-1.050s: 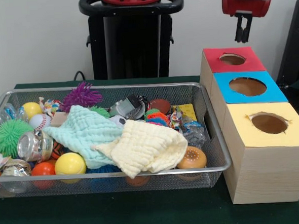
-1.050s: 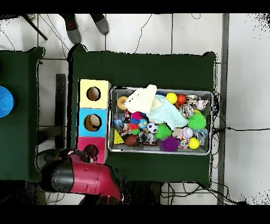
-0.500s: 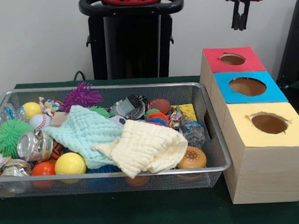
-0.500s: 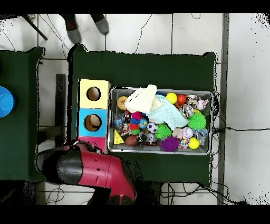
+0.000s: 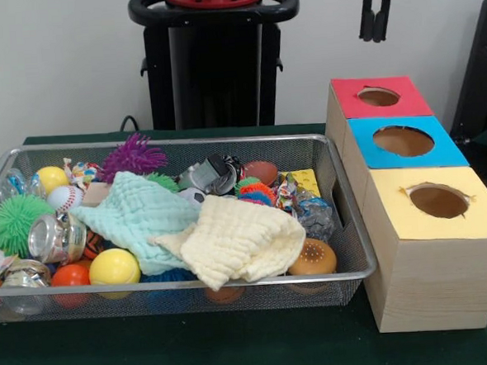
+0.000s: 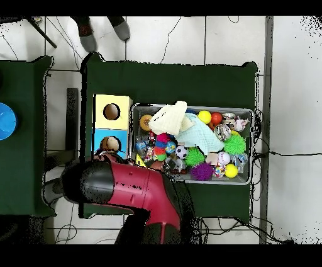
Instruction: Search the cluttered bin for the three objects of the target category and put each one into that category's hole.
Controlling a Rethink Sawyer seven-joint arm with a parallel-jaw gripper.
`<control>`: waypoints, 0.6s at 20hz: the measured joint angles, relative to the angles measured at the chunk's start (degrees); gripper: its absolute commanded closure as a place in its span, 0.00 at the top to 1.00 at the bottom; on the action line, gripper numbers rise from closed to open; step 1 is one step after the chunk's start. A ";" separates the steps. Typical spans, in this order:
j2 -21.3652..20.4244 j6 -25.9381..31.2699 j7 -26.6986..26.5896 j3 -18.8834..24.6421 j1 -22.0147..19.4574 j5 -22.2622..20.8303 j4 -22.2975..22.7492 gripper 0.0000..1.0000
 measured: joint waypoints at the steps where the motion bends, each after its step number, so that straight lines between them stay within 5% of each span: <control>1: 0.00 1.02 0.00 0.01 -0.68 -0.55 -1.45 0.00; 12: 0.73 3.12 0.00 0.01 -4.08 -3.24 -7.87 0.00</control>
